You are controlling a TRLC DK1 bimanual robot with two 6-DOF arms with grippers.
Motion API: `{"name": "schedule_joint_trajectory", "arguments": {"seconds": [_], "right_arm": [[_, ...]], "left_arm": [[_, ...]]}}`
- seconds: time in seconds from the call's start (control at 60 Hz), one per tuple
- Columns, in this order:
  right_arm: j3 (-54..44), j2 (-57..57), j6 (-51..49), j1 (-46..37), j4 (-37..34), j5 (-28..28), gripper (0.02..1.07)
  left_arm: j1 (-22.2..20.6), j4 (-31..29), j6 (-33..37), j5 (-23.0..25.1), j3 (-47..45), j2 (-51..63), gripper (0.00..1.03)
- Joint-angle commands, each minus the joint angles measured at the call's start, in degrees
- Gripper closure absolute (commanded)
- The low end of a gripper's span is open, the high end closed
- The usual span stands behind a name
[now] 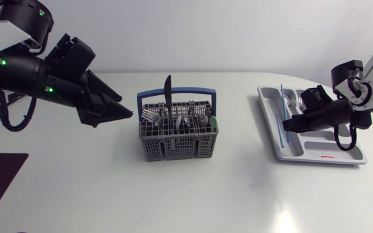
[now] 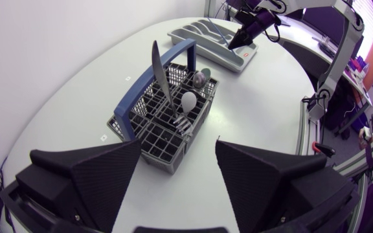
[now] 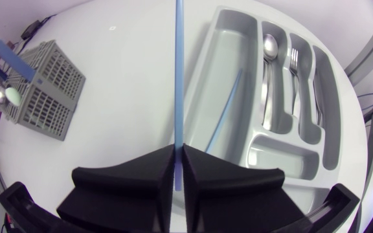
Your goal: Unload the cutlery basket into the drawer organizer.
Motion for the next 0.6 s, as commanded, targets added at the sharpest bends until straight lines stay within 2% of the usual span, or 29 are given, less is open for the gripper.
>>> {"name": "schedule_joint_trajectory", "arguments": {"seconds": [0.0,0.233,0.3,0.383,0.583], "right_arm": [[2.1,4.5,2.5,-0.7,1.0,1.8,0.99],[5.7,12.2,5.1,-0.7,2.0,5.2,0.95],[6.3,13.5,5.3,-0.7,2.0,5.4,0.86],[6.4,13.9,5.5,-0.7,2.0,5.6,0.72],[6.2,12.4,5.7,-0.2,1.1,6.5,0.26]], "left_arm": [[0.8,1.5,-4.0,-0.1,-1.9,0.4,0.19],[1.2,3.4,-9.9,1.7,-3.9,3.3,0.19],[1.7,3.5,-11.5,3.4,-3.4,5.0,0.19],[3.4,3.5,-13.8,8.0,-2.3,7.3,0.19],[4.1,1.9,-16.9,13.9,1.5,10.2,0.19]]}}
